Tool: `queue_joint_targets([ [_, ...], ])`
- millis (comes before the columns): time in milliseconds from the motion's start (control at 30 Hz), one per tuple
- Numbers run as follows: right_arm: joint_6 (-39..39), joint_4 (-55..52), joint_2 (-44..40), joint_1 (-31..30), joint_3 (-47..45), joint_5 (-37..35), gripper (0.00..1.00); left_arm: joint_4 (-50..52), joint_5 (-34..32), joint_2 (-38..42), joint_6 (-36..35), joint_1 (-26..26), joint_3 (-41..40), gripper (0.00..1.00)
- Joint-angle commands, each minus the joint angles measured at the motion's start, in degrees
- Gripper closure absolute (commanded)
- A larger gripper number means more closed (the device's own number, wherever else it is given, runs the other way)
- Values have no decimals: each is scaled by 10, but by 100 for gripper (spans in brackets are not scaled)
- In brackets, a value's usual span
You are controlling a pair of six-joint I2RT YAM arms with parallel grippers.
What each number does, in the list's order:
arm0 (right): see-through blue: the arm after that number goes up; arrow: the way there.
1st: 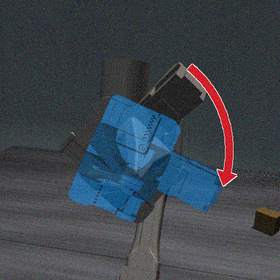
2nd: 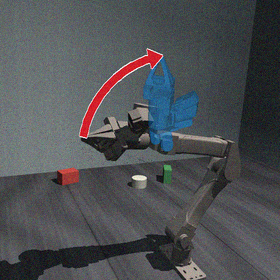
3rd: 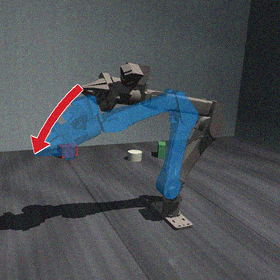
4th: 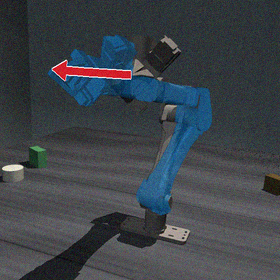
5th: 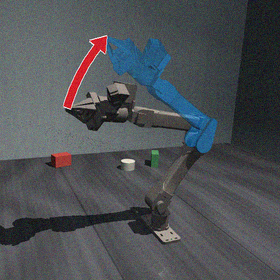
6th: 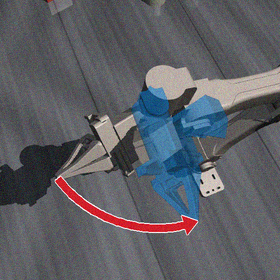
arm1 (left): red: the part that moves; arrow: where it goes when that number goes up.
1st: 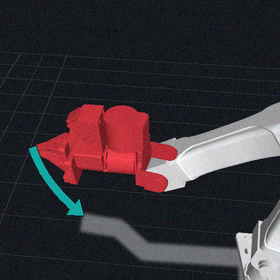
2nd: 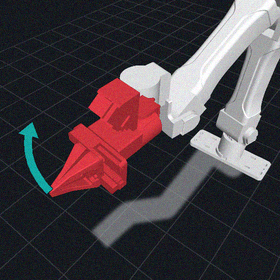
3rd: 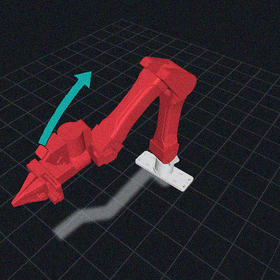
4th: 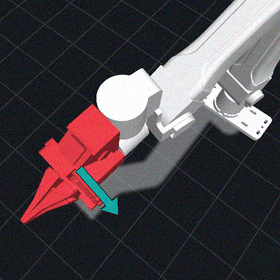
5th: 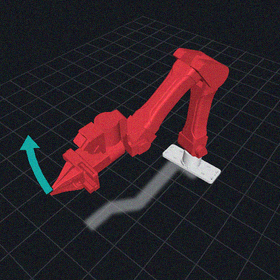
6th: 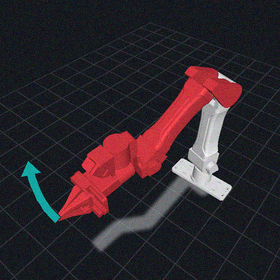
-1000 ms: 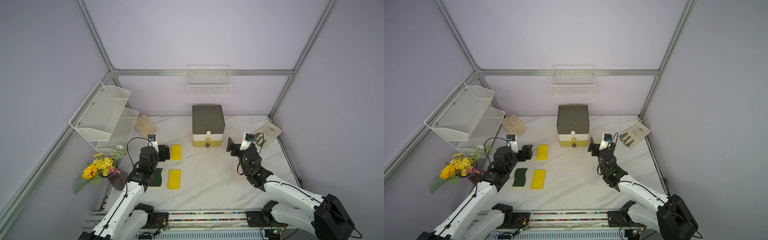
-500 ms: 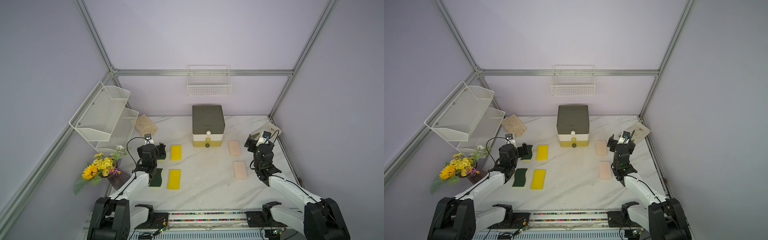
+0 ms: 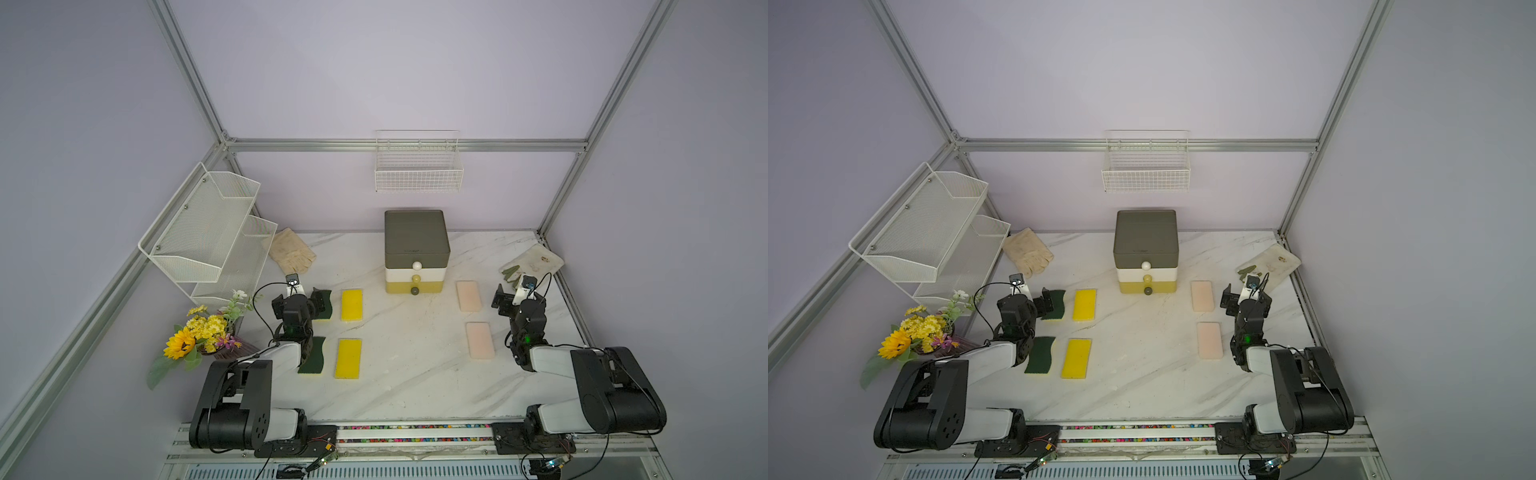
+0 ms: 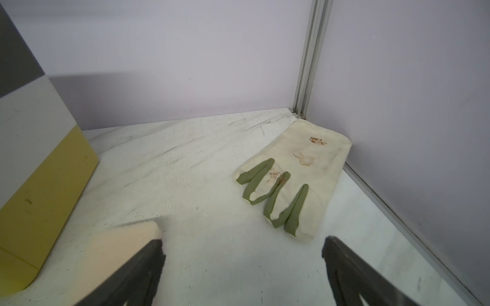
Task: Take the sponge out of the drawer
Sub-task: Close the drawer in the storage box, then reset both arms
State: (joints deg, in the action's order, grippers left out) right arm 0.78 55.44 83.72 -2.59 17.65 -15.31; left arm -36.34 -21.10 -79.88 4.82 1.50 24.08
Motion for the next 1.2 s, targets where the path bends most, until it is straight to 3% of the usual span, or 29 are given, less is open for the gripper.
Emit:
queue_joint_targets([
  [0, 29, 88, 15, 7, -1, 41, 3, -90, 9, -31, -20, -5, -7, 0],
  [233, 27, 177, 73, 17, -16, 72, 3, -122, 10, -68, -20, -5, -9, 0],
  [500, 9, 208, 112, 38, -14, 100, 3, -154, 27, -87, -26, -5, -19, 0],
  [1167, -18, 147, 108, 46, 13, 64, 3, -179, 33, -98, -32, -5, -27, 0],
])
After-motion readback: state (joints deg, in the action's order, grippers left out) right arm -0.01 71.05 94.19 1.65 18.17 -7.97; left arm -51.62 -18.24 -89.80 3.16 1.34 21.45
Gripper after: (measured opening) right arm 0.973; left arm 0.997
